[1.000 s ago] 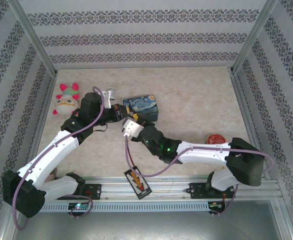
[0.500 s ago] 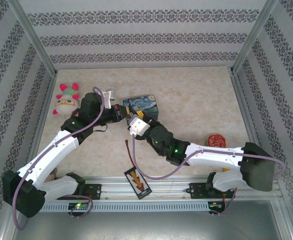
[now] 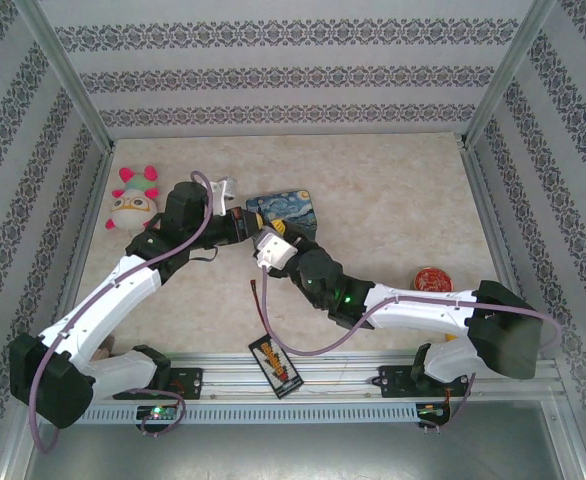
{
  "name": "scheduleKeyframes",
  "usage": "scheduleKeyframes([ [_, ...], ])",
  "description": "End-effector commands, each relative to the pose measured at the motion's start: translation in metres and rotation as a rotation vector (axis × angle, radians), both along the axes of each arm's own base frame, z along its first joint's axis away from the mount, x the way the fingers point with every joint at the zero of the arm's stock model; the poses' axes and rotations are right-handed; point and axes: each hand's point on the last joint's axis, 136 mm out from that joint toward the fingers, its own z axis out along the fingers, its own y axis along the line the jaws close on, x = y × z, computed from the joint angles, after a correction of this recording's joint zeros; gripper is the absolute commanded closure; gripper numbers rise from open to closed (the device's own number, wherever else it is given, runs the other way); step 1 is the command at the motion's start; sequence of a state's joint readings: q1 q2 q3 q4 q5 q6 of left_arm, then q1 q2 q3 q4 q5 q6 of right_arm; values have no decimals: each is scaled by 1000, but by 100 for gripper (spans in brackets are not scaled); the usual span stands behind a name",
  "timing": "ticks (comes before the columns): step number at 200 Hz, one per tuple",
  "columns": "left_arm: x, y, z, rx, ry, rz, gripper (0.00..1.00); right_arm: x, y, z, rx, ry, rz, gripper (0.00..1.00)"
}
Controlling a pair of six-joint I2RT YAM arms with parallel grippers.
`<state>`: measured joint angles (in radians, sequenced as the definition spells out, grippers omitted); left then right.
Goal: Unlock a padlock with a key
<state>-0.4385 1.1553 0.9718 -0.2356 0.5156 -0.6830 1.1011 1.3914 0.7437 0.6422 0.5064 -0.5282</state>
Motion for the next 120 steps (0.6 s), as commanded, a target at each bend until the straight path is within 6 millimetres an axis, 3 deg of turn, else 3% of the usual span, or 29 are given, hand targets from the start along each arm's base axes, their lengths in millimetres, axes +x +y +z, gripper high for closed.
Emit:
scheduleKeyframes([
  [1,-6,-6,14,-31,17,-35,100,1,2,15,52,-33,16,59],
  [120,-13,-2,22,-51,22,-47,100,3,1,7,49,-10,20,66],
])
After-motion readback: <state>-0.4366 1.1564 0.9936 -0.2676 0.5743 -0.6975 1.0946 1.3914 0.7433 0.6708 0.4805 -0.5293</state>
